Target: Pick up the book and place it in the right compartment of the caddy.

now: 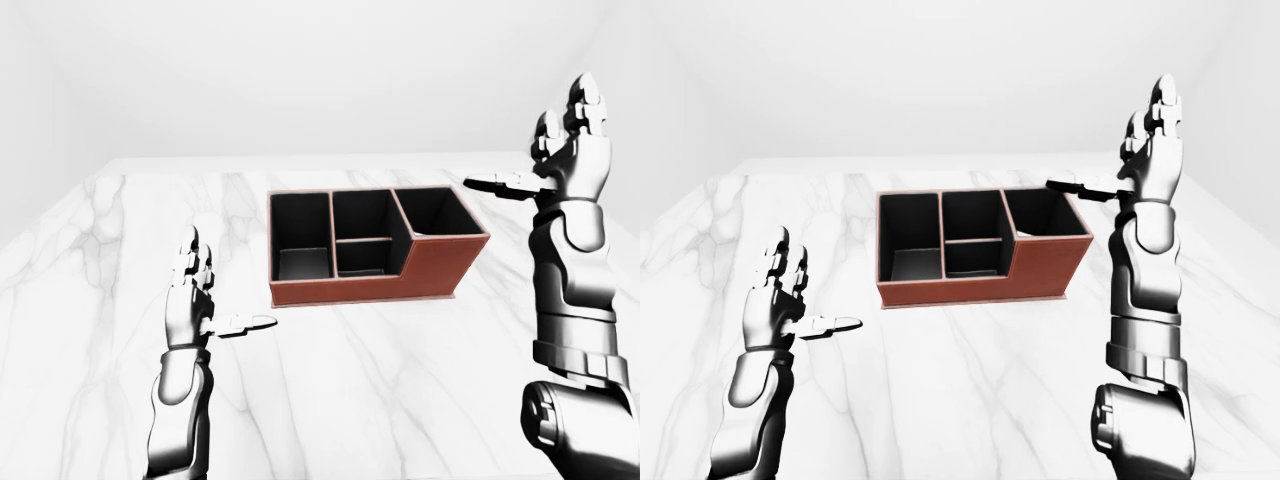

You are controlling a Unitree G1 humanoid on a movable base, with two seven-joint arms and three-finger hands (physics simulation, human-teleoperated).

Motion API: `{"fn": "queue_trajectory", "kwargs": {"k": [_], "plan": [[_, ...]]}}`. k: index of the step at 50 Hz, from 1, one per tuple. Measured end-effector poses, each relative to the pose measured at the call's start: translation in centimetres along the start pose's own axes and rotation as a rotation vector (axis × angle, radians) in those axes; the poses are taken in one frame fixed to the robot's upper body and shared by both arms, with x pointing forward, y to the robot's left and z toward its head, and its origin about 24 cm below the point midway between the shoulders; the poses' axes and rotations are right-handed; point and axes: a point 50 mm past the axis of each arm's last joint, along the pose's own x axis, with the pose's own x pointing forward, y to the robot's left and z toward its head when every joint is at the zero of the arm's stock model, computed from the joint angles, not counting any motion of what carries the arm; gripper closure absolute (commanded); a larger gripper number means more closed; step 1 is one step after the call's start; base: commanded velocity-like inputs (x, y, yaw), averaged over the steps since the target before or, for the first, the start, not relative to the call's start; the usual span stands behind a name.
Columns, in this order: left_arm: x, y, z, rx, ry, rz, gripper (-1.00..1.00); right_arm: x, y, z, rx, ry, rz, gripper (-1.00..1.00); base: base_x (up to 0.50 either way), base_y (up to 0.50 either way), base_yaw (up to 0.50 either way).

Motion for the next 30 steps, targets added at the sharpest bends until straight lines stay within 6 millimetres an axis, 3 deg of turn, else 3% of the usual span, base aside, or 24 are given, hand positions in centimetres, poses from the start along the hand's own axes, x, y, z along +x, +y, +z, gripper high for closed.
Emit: {"fn": "queue_trajectory", "kwargs": {"k": [21,30], "plan": [[-0.1,0.0,0.0,0.0,-0.002,0.001,-1.0,-2.7,0.1,8.9,0.083,-0.387,0.008,-1.0,0.0,0.0,0.0],[-0.1,0.0,0.0,0.0,-0.003,0.001,-1.0,-4.4,0.3,11.8,0.112,-0.518,0.02,-1.0,0.0,0.0,0.0]]}}
